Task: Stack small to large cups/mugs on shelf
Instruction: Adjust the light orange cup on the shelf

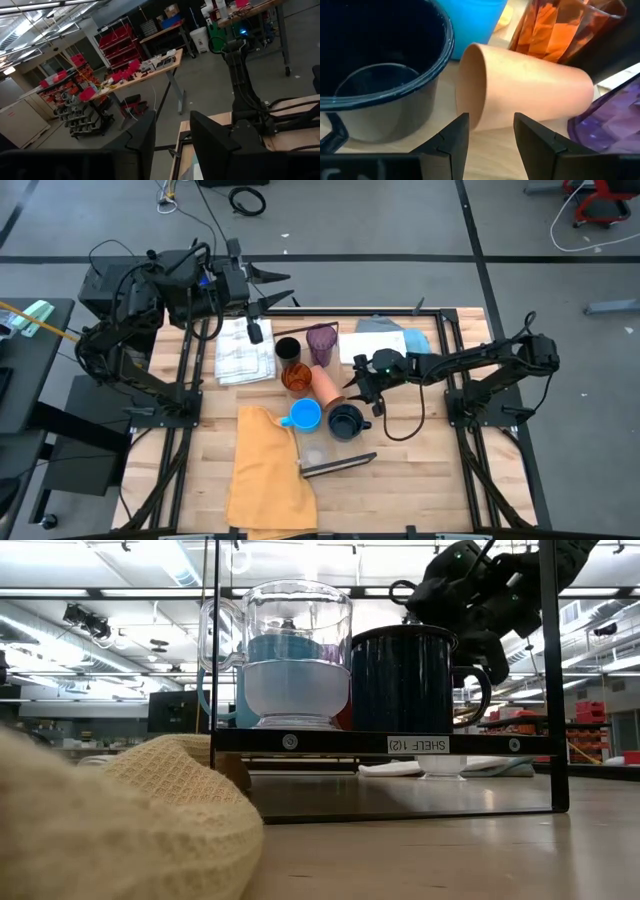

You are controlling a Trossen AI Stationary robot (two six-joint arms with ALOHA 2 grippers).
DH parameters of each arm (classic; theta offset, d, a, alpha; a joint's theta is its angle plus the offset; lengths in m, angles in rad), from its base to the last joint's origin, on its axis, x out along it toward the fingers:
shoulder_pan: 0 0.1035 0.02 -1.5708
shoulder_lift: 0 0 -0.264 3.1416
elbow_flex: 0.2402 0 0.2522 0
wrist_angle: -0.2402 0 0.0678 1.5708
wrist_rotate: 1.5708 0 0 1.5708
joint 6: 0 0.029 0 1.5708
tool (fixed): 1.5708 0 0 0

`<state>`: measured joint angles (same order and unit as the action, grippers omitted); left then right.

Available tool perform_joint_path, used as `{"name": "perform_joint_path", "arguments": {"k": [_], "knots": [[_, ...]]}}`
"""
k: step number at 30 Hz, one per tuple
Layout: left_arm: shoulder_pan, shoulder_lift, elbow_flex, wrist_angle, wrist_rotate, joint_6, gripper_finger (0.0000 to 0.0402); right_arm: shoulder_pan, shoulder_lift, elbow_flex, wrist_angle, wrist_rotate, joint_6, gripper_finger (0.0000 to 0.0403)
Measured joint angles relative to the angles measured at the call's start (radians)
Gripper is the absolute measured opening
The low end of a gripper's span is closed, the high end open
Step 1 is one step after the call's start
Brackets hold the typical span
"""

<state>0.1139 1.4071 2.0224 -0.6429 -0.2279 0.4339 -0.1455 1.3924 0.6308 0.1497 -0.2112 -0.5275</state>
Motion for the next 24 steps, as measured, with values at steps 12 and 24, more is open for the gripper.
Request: {"name": "perform_joint_path", "arguments": {"k": [12, 24], "knots": [[0.000, 0.000, 0.000, -0.006, 0.000, -0.005, 0.0132, 0.000, 0.057, 0.000, 0.073, 0.032, 0.012, 0.0178], [0.000, 0.000, 0.000, -0.018, 0.000, -0.005, 0.0125, 0.000, 0.057, 0.000, 0.084, 0.050, 0.039, 0.0173]]}}
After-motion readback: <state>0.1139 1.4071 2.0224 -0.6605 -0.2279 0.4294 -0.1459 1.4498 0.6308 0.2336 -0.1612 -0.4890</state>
